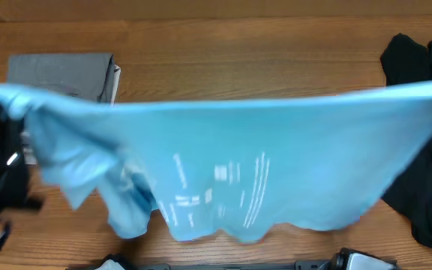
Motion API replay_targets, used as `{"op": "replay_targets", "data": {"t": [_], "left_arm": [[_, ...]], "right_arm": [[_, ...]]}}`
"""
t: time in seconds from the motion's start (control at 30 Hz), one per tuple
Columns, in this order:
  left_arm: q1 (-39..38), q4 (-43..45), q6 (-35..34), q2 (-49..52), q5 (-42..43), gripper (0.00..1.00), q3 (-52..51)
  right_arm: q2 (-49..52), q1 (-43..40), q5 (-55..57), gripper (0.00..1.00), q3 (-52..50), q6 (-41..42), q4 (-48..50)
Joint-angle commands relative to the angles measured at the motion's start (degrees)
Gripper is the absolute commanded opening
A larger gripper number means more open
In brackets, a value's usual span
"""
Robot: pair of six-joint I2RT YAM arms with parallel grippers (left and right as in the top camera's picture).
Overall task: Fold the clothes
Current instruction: 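Swing the held shirt forward and lay it flat on the table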
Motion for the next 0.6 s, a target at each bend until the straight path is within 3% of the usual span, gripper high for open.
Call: {"op": "replay_targets", "data": {"t": [0.0,0.33,0.57], "left_arm": [[0.00,4.20,3.87,0.61,-3.34,0.04,0.07],[0.04,-0.37,1.09,-7.50,0.37,0.04,4.07],[0.09,-5.84,-4.07,-13.35,-2.19,0.04,4.07]], "right_arm": [[-0.52,-0.44,-0.39,0.04,1.92,-1.22,0.26],[-8.92,-0.44,0.07,0.04,7.02,-1.55,0.26],[-11.85,-0.44,-4.50,0.04,7.02,-1.27,0.26]]}}
